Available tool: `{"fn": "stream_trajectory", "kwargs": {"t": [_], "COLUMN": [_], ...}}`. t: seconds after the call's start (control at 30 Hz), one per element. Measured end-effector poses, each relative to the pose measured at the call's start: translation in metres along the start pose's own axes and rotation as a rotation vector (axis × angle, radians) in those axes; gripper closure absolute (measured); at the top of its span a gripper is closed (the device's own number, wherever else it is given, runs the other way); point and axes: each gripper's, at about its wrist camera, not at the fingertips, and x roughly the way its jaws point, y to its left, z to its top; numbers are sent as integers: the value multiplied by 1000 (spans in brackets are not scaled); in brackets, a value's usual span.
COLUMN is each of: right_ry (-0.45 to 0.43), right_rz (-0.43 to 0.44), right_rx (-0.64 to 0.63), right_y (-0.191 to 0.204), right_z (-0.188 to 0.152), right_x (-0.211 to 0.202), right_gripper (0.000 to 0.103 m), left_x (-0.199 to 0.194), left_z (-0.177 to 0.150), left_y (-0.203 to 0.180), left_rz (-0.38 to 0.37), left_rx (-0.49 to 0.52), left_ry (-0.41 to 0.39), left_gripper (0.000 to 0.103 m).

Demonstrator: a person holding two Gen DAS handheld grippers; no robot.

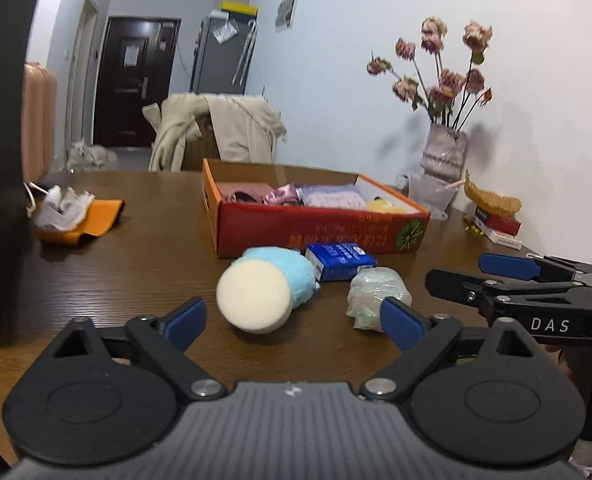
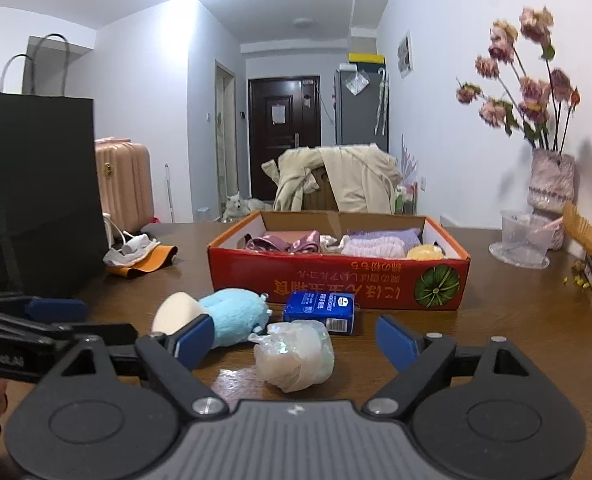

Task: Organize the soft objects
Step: 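Move both grippers back toward the plush and wrapped item, then grasp the white-faced blue plush with the left gripper while the right grasps the plastic-wrapped item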

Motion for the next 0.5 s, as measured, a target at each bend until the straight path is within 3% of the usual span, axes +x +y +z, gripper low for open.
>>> {"fn": "stream_trajectory", "kwargs": {"t": [0.13, 0.17, 0.27, 0.33, 0.4, 0.47, 0.5], "right_ry": [65, 75, 114, 143, 167, 192, 207], "right_rz": [41, 41, 51, 83, 95, 112, 121], "right_rx": [80, 91, 136, 164, 170, 175, 182], "right_y": [-15, -18, -29, -34, -32, -31, -31], "right_z": [5, 5, 6, 4, -1, -6, -8], "right_x": [30, 36, 54, 64, 74, 83, 87], "right_gripper": [29, 30, 32, 32, 33, 37, 46], "left_x": [27, 32, 42, 51, 63, 74, 78], "left_z": [8, 10, 14, 15, 15, 13, 13], "left_y": [-1, -1, 4, 10, 16, 22, 25], "left_rz": [-44, -50, 26, 54, 90, 110, 109], "left_rx": [-14, -11, -26, -29, -37, -56, -72], "left_ry": [61, 67, 46, 52, 81, 108, 117], "left_gripper": [39, 40, 39, 30, 29, 30, 32]}}
